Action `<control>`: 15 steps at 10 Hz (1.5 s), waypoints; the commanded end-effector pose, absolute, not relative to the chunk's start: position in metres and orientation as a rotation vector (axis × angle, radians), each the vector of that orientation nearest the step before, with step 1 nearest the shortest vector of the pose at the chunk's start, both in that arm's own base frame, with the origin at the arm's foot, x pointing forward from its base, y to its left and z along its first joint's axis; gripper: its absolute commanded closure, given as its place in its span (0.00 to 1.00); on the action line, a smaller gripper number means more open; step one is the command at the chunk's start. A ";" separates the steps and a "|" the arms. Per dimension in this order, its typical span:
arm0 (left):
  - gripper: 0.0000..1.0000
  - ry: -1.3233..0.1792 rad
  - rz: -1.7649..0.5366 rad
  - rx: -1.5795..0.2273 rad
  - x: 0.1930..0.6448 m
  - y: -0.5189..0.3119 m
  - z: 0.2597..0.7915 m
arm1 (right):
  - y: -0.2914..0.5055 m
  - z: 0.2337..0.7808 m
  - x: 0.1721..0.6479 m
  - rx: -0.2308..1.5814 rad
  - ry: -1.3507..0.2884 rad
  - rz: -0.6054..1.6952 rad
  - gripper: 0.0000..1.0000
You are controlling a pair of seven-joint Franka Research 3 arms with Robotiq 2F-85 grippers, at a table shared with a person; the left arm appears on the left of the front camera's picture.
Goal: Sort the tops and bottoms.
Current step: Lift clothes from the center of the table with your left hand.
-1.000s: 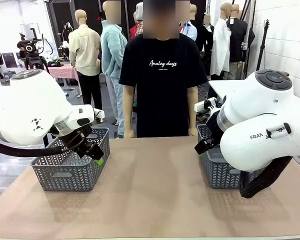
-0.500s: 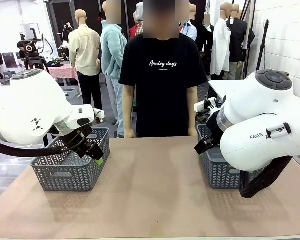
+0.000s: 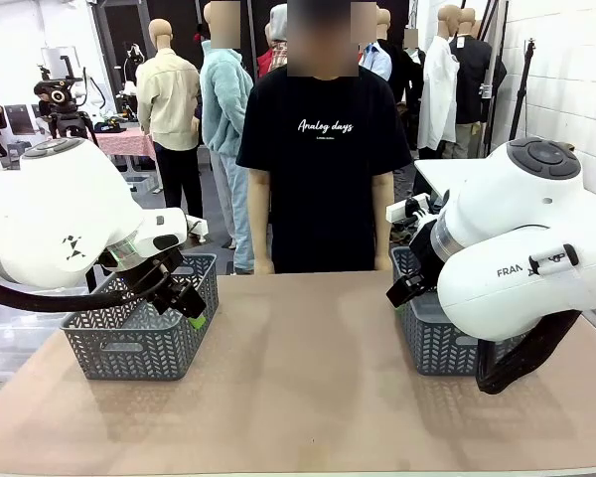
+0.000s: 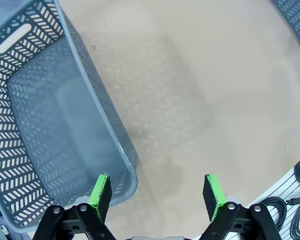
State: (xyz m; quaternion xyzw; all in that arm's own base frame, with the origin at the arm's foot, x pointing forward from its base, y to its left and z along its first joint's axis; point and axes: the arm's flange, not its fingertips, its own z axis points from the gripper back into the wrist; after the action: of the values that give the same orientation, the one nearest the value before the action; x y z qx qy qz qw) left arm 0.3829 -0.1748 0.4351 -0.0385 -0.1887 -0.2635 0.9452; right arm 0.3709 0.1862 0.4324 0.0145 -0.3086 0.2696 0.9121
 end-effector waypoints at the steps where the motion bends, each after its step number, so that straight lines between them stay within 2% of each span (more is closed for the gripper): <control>1: 0.04 -0.383 -0.546 -0.070 0.382 -0.173 0.434 | 0.187 0.431 0.371 0.032 -0.633 0.558 0.00; 15: 0.04 -0.383 -0.546 -0.070 0.382 -0.173 0.434 | 0.187 0.431 0.371 0.032 -0.633 0.558 0.00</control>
State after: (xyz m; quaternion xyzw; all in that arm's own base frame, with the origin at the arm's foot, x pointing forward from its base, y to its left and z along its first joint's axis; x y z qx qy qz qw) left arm 0.3829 -0.1748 0.4351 -0.0385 -0.1887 -0.2635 0.9452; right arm 0.3709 0.1862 0.4324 0.0145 -0.3086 0.2696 0.9121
